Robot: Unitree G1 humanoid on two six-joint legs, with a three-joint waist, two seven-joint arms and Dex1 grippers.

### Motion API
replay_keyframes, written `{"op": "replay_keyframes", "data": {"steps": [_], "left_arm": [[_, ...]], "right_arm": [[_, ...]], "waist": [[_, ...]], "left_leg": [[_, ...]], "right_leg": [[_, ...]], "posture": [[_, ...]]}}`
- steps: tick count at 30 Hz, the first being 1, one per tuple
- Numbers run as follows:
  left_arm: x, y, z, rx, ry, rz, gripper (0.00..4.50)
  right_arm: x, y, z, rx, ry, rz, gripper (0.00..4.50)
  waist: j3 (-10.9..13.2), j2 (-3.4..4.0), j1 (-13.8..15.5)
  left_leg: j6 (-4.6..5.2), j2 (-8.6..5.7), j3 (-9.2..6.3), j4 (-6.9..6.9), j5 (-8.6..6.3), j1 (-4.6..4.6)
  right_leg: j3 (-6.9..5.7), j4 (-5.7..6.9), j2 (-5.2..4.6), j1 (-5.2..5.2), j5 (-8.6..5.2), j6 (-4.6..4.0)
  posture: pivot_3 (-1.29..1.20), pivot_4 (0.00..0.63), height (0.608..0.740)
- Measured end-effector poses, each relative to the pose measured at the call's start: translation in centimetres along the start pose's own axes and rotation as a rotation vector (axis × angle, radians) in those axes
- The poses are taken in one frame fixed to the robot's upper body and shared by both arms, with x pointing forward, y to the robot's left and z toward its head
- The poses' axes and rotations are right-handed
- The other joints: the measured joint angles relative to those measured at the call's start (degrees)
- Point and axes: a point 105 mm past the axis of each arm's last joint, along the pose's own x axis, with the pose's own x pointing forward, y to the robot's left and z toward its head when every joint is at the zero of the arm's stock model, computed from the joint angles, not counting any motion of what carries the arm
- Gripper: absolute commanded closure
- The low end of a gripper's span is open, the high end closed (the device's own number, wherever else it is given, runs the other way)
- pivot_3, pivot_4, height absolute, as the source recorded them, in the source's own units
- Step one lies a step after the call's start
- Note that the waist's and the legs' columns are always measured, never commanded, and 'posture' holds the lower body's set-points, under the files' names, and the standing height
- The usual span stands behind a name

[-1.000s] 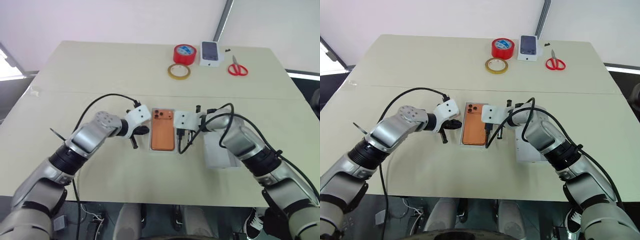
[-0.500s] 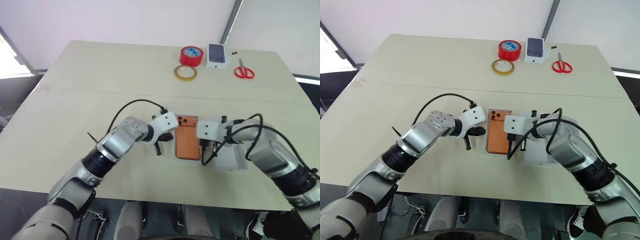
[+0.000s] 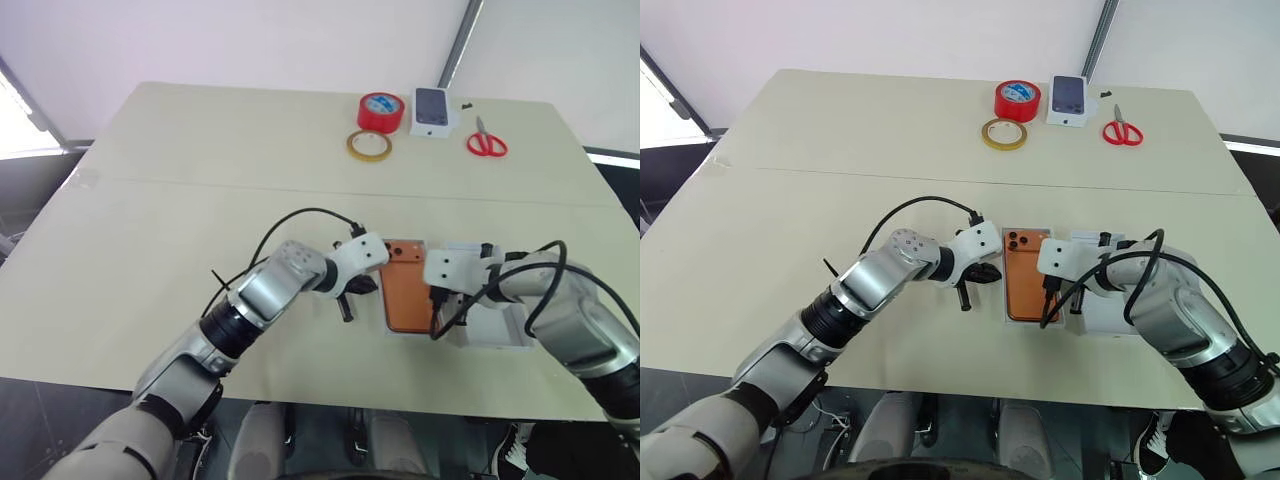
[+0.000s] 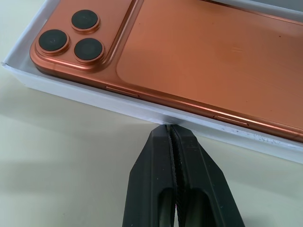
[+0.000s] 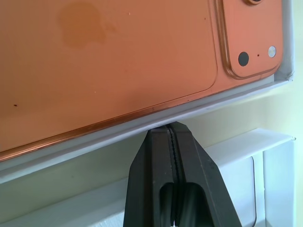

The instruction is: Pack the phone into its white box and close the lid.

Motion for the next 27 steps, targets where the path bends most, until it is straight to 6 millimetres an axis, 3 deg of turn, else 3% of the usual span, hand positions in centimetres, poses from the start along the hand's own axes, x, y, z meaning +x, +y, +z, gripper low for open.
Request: {"op": "replay_keyframes", "data": {"steps": [5,10,13,18,23,27], "left_arm": [[-0.4,0.0,0.0,0.005,-0.001,-0.007,4.37],[-2.2,1.0,0.0,0.012,-0.021,0.023,4.37],[-3.9,2.1,-0.8,-0.010,-0.042,0.077,4.41],[-6.1,2.0,-1.4,-0.029,-0.188,0.097,4.41],[-8.3,-0.5,-2.1,0.027,-0.313,0.033,4.41],[-8.8,-1.9,-1.8,0.064,-0.367,-0.003,4.41]], "right_arm": [[-0.7,-0.3,0.1,-0.005,-0.019,0.002,4.50],[-2.4,-1.3,0.4,0.028,-0.065,-0.008,4.50],[-3.8,-2.4,0.4,0.149,-0.100,-0.017,3.59],[-5.1,-2.8,-0.3,0.439,-0.100,-0.006,1.14],[-5.0,-1.5,-0.9,0.761,-0.028,0.065,1.14],[-4.3,-1.2,-1.3,0.868,0.006,0.067,1.14]], "waist": [[0.0,0.00,0.0],[0.0,0.03,-0.2],[0.0,0.04,-0.5],[0.0,0.06,-0.6],[0.0,0.10,-1.3],[0.0,0.11,-1.5]], "left_leg": [[0.00,0.01,0.00,0.00,0.00,0.01],[0.00,0.04,0.00,-0.01,0.00,0.06],[0.00,0.08,-0.01,-0.03,0.00,0.15],[-0.02,0.11,-0.01,-0.05,-0.01,0.15],[-0.04,0.10,0.00,-0.08,-0.02,0.17],[-0.04,0.05,0.03,-0.10,-0.02,0.17]], "right_leg": [[0.00,0.01,0.02,0.00,0.00,0.00],[0.00,0.04,0.04,0.02,0.00,0.00],[0.01,0.06,0.05,0.07,0.00,0.00],[0.03,0.05,-0.15,0.08,0.01,-0.03],[0.13,0.04,-0.27,0.07,0.02,-0.07],[0.14,-0.01,-0.32,0.09,0.02,-0.08]], "posture": [[0.00,0.150,0.740],[0.00,0.150,0.740],[0.00,0.150,0.740],[0.00,0.150,0.740],[0.00,0.150,0.740],[0.00,0.150,0.740]]}}
